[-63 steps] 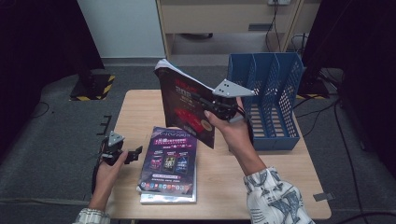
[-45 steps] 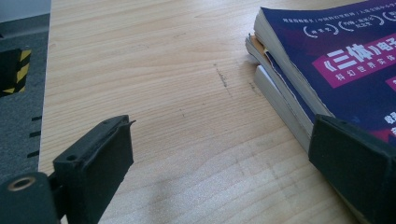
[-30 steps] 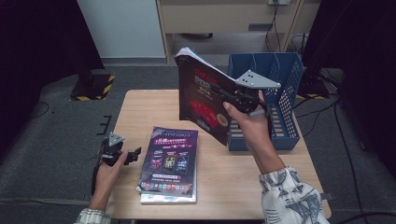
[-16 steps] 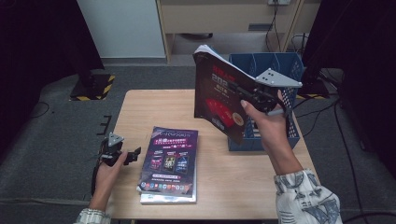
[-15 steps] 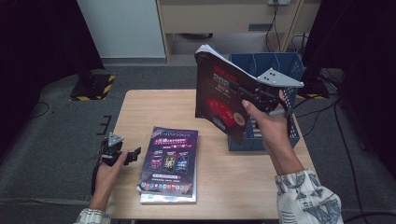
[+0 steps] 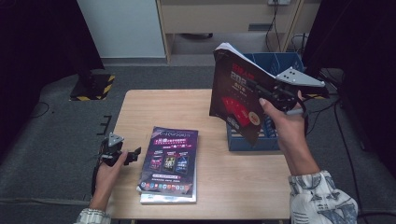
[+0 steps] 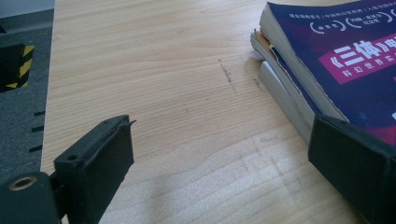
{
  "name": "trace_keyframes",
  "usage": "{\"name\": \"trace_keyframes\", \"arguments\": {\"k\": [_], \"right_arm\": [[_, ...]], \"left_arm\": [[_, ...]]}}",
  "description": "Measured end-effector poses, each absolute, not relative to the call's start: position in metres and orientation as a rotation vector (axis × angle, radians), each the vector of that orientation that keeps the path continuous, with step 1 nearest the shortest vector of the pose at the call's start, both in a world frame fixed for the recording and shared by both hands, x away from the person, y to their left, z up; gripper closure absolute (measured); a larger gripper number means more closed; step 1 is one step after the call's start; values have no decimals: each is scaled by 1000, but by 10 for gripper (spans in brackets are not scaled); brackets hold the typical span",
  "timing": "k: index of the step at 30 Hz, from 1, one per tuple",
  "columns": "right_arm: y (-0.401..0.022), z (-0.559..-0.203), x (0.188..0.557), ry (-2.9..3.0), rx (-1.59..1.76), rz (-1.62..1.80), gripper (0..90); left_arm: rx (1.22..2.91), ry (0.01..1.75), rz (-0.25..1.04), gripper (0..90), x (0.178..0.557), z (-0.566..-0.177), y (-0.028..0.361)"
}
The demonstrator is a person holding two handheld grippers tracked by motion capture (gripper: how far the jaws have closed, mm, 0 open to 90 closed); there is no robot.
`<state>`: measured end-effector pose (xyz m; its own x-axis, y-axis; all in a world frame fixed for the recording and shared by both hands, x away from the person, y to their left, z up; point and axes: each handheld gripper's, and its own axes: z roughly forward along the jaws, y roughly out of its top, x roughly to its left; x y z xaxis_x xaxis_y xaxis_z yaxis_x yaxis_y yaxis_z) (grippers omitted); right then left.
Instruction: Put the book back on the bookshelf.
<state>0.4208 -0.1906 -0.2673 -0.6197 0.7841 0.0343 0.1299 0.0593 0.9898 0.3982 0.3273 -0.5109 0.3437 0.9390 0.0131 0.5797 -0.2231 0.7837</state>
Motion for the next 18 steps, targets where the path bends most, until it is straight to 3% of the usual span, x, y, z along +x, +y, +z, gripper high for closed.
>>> {"name": "trace_keyframes", "arguments": {"k": [18], "right_arm": [[-222, -268, 421, 1775, 984, 1540, 869]], "left_arm": [[1916, 1323, 660, 65, 398, -510, 328]]}}
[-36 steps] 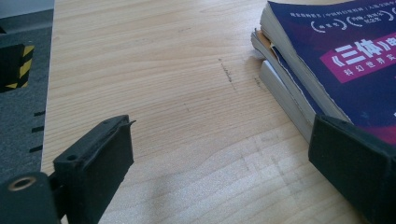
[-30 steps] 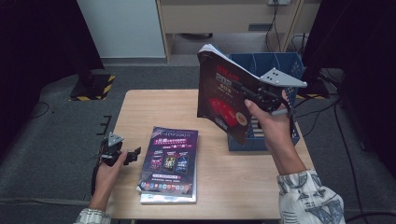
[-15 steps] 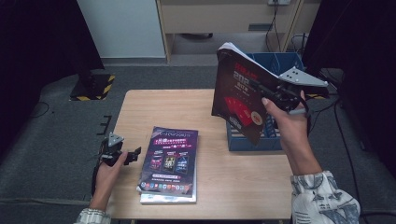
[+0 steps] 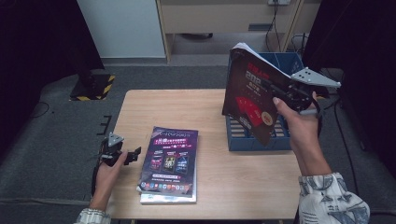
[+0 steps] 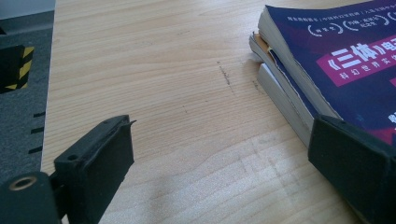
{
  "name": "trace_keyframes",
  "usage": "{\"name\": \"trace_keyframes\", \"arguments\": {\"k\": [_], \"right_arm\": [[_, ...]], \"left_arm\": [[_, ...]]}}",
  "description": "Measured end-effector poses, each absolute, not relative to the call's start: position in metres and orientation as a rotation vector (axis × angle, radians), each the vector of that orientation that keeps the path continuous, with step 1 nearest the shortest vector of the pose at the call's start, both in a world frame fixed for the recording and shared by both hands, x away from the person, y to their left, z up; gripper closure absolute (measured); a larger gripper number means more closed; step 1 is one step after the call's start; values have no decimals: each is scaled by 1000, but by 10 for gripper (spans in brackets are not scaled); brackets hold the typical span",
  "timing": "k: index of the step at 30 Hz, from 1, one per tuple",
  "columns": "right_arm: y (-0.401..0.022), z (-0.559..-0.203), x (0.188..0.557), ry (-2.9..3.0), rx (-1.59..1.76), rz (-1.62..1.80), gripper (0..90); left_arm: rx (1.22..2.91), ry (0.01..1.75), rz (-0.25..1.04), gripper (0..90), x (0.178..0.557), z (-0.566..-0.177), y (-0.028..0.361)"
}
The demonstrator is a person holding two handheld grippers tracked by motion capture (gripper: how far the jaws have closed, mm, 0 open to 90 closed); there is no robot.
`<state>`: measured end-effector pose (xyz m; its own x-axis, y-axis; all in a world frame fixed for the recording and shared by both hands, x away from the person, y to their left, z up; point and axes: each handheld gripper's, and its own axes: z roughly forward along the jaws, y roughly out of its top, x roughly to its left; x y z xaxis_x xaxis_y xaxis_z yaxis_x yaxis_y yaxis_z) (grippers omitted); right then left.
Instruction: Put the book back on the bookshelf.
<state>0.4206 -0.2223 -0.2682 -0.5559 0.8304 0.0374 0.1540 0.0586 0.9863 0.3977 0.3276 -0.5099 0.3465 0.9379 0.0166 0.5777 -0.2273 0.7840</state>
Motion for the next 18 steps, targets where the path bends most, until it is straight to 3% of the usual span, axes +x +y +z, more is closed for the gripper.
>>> {"name": "trace_keyframes", "arguments": {"k": [18], "right_arm": [[-233, -273, 431, 1760, 1050, 1455, 869]], "left_arm": [[1922, 1317, 660, 65, 398, -510, 326]]}}
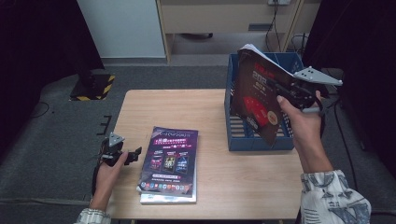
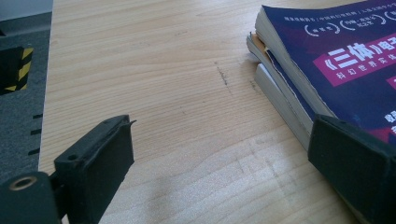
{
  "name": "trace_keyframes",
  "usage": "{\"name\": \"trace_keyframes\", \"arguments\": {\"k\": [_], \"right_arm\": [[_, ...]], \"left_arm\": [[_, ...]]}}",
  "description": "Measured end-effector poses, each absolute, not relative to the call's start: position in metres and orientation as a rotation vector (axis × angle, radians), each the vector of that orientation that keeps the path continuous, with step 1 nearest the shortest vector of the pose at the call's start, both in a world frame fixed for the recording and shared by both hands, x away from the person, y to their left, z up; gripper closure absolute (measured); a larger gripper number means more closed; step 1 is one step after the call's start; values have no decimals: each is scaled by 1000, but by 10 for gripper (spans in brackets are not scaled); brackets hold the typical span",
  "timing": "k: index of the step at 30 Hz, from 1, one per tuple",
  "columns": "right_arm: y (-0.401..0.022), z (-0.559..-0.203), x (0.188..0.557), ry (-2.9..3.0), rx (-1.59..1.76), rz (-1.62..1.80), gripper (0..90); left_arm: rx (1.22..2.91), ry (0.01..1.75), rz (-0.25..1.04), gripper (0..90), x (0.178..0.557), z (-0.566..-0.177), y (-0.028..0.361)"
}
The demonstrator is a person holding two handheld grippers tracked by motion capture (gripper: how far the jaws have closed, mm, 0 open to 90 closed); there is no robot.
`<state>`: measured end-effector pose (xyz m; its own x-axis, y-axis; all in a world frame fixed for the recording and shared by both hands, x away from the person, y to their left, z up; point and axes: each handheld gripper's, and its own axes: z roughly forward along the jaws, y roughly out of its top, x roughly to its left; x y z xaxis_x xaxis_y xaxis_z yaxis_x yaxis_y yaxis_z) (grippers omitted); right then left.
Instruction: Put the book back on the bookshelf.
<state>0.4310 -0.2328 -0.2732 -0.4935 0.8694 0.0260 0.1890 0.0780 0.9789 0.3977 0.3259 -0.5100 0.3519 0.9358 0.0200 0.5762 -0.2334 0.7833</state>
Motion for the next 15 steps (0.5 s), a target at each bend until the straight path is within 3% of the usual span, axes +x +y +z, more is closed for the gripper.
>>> {"name": "trace_keyframes", "arguments": {"k": [15], "right_arm": [[-207, -278, 461, 1716, 1134, 1358, 869]], "left_arm": [[1919, 1311, 658, 66, 398, -510, 324]]}}
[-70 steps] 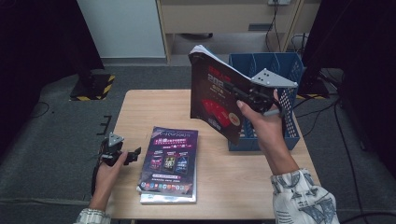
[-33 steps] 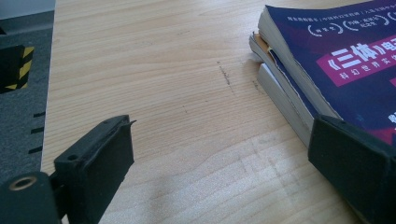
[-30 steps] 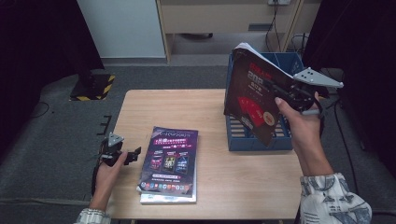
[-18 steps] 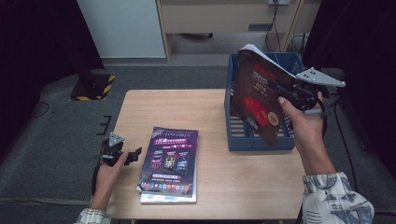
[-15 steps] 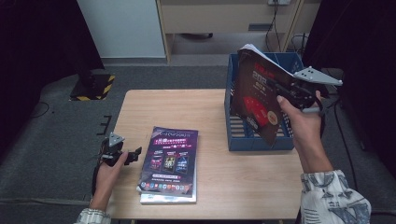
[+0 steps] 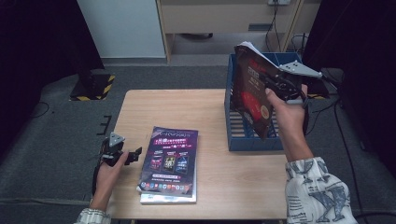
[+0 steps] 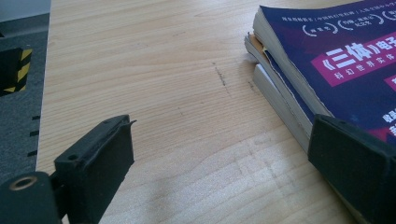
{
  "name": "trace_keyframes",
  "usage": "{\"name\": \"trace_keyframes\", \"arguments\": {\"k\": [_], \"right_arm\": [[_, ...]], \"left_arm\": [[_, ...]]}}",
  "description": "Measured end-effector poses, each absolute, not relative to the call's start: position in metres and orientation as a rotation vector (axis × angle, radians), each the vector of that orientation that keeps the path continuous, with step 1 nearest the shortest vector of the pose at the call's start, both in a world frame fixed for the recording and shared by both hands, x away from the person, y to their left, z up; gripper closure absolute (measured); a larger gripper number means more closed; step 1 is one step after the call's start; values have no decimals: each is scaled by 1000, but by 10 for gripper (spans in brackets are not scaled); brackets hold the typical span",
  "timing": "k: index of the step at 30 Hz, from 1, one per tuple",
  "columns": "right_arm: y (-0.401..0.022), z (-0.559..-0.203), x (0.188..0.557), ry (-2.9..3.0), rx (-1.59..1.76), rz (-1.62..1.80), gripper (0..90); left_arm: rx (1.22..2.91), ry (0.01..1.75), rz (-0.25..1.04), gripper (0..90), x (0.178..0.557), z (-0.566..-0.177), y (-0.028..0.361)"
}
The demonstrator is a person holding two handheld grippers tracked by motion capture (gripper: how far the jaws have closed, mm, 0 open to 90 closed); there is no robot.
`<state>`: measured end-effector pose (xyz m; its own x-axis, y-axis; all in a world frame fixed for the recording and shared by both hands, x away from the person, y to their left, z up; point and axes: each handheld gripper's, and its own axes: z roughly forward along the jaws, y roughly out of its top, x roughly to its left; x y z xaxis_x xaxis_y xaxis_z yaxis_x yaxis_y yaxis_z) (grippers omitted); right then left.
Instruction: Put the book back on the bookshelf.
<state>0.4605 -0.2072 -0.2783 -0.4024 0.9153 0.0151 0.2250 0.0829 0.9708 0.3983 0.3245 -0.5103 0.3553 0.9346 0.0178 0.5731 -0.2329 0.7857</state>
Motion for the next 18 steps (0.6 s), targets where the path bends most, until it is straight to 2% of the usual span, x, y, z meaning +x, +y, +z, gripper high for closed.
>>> {"name": "trace_keyframes", "arguments": {"k": [18], "right_arm": [[-187, -290, 482, 1605, 1199, 1292, 869]], "left_arm": [[1922, 1304, 659, 68, 398, -509, 324]]}}
